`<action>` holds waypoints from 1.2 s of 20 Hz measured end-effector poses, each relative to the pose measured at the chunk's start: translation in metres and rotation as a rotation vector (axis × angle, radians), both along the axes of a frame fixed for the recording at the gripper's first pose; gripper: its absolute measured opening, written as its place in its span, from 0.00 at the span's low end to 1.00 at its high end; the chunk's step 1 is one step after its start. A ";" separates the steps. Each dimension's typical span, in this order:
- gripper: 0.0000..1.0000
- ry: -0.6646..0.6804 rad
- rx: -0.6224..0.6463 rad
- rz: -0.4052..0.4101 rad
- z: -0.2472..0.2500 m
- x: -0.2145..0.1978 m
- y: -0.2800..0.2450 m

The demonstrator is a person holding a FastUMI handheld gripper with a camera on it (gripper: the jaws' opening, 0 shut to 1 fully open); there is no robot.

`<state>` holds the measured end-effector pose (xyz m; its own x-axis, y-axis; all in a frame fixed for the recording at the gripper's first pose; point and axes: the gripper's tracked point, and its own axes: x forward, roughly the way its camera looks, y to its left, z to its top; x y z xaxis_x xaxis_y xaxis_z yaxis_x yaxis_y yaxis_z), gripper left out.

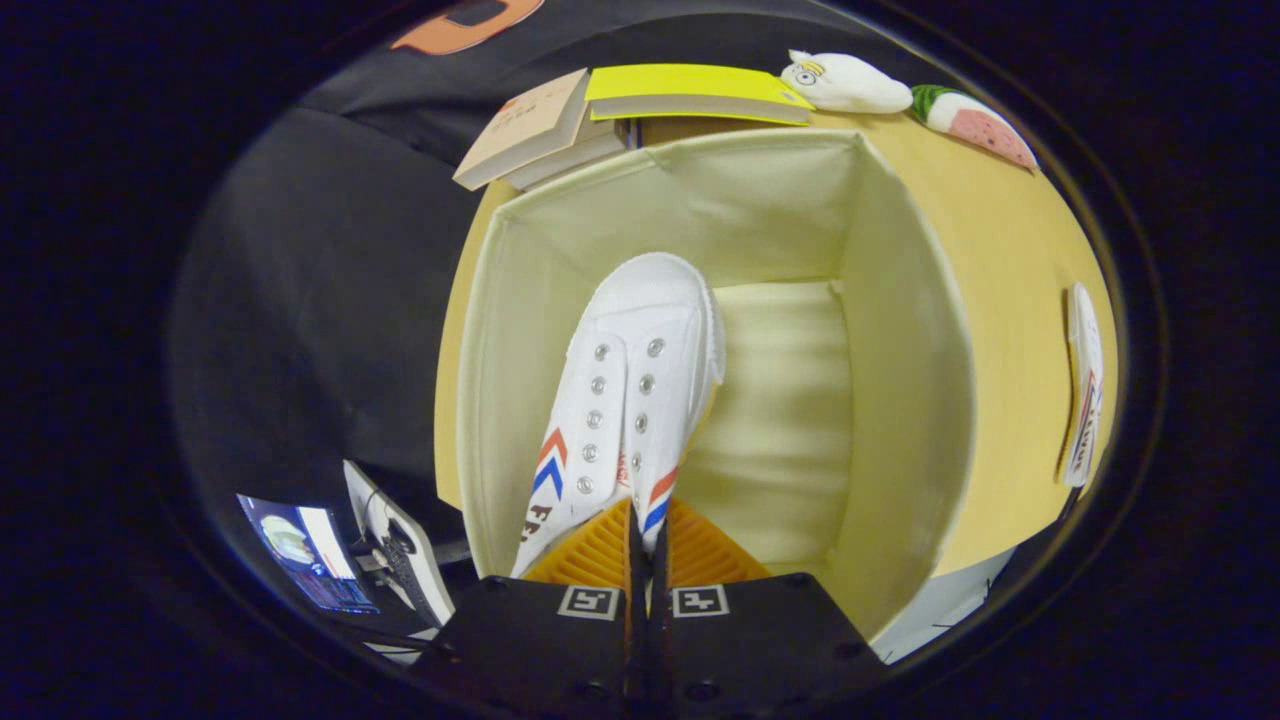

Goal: Open the storage box then place both shoes into the box .Put the left shoe in first, then the right shoe, with the right side of both shoes facing outward in a uniform manner.

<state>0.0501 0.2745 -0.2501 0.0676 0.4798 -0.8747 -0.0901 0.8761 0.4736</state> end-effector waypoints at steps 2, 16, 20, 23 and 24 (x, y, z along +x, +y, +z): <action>0.06 0.019 -0.003 -0.003 -0.009 0.000 0.006; 0.92 -0.170 0.013 -0.085 0.039 -0.009 -0.024; 0.94 -0.369 -0.023 -0.108 0.091 -0.008 -0.071; 0.95 -0.534 -0.102 -0.172 0.123 0.000 -0.128; 0.95 -0.571 -0.125 -0.198 0.131 0.001 -0.148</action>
